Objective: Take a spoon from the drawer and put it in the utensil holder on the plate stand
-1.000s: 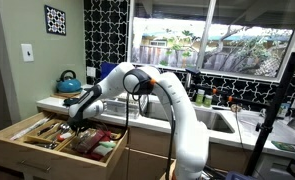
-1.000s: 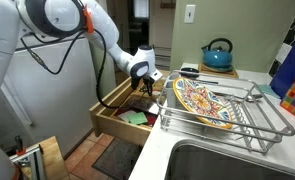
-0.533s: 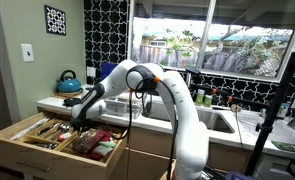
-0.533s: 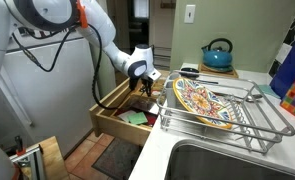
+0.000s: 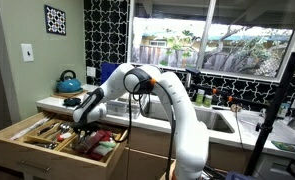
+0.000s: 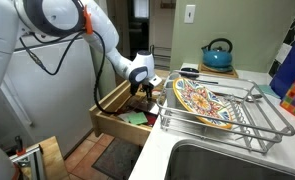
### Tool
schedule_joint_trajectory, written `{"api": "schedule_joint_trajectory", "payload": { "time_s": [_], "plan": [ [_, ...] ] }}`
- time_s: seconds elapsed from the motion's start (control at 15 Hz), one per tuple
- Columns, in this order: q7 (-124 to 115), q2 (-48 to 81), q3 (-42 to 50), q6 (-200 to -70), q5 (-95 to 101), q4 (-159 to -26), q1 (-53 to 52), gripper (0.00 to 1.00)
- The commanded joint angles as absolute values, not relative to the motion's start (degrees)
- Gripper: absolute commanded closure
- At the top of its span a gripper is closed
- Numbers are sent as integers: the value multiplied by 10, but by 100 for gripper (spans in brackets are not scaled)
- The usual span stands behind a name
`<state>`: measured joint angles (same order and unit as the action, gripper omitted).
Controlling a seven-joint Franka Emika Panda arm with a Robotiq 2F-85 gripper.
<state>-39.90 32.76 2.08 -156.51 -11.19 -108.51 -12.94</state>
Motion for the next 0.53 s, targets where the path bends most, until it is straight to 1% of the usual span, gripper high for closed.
{"api": "schedule_joint_trajectory", "payload": {
  "time_s": [0.0,0.07,0.2,0.4,0.47],
  "plan": [
    [-401,360,17,-1563,-118,-1057,-123,54],
    [-401,365,17,-1564,-119,-1051,-123,59],
    [-396,378,11,-1563,-128,-1033,-116,59],
    [-392,390,6,-1560,-136,-1012,-111,62],
    [-392,395,5,-1558,-138,-1004,-110,61]
  ]
}}
